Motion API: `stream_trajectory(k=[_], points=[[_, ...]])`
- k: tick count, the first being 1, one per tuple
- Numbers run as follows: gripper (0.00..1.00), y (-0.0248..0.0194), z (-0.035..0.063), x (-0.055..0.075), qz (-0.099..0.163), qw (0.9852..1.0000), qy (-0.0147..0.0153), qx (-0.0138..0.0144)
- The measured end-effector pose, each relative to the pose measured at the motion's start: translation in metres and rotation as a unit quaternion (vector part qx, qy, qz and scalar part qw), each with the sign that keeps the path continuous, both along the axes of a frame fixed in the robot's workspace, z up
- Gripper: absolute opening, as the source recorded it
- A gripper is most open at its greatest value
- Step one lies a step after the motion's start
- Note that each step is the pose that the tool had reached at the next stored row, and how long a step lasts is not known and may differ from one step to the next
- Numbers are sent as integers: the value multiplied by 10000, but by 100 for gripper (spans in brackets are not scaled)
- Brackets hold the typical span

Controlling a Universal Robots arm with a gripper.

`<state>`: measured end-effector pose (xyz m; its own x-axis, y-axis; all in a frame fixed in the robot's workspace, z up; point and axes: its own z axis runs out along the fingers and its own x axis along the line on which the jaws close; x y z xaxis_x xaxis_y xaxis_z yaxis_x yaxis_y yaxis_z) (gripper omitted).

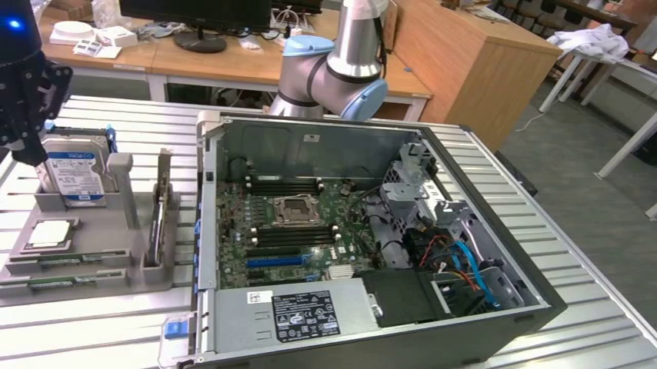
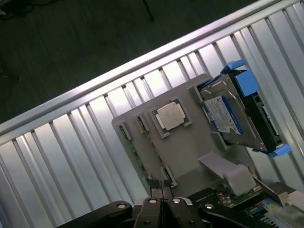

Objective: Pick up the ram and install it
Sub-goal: 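Pick up the ram and move it above insertion slot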

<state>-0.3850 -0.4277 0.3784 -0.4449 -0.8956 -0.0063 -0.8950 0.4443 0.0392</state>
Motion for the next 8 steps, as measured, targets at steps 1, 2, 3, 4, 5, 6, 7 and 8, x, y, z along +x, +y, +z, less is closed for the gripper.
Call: stream_trajectory(k=[1, 2, 3, 4, 5, 6, 7, 8], points=[[10, 0, -1, 0, 76, 10000, 0, 0], [10, 0, -1, 0, 158, 9999, 0, 0], [10, 0, -1, 0, 238, 9997, 0, 0], [10, 0, -2, 0, 326, 9995, 0, 0], [10, 0, -3, 0, 416, 9991, 0, 0], [10, 0, -3, 0, 501, 9987, 0, 0], [10, 0, -4, 0, 584, 9983, 0, 0], [10, 0, -5, 0, 669, 9978, 0, 0]])
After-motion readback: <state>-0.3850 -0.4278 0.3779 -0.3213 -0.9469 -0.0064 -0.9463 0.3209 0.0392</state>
